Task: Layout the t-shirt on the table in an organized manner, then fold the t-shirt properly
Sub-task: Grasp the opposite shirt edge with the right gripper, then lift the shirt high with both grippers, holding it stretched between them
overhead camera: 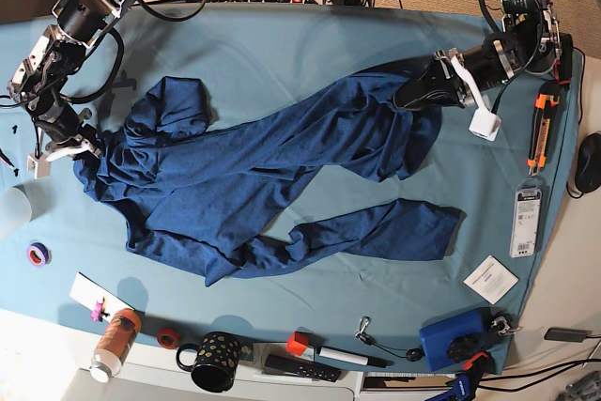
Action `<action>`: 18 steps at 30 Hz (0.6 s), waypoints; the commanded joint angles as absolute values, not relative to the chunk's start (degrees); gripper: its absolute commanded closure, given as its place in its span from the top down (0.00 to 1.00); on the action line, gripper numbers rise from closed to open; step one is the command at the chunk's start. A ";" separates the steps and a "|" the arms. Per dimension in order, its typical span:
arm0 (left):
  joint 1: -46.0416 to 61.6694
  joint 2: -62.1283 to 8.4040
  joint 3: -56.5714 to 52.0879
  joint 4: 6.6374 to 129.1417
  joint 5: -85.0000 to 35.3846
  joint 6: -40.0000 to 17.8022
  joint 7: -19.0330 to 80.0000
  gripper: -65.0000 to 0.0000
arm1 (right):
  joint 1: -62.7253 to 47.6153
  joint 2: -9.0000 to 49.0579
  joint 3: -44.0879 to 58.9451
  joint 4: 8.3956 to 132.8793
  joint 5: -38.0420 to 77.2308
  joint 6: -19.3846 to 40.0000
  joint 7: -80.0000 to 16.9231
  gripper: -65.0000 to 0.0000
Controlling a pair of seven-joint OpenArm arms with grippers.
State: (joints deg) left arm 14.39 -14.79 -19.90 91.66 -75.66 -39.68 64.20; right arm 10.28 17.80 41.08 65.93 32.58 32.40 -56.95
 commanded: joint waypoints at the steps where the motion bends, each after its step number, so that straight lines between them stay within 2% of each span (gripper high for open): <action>1: 13.69 -15.40 -20.14 92.53 -77.08 -40.00 63.00 0.00 | 11.29 19.05 41.19 66.74 33.65 33.50 -55.70 0.00; 8: 8.73 -15.44 -20.14 92.53 -77.10 -40.00 62.94 0.00 | 15.16 21.69 41.34 66.76 42.52 36.88 -57.63 0.00; 14: 1.52 -16.40 -20.14 92.53 -77.06 -40.00 62.94 0.00 | 22.74 25.19 41.30 66.76 44.82 37.12 -60.38 0.00; 18: -4.58 -17.19 -20.12 92.53 -72.97 -40.00 59.96 0.00 | 28.08 26.87 41.30 66.76 45.60 37.15 -60.51 0.00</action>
State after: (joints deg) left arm -3.55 -16.43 -19.90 91.48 -71.16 -39.70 61.58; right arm 26.39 25.15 41.19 65.58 43.62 36.97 -62.76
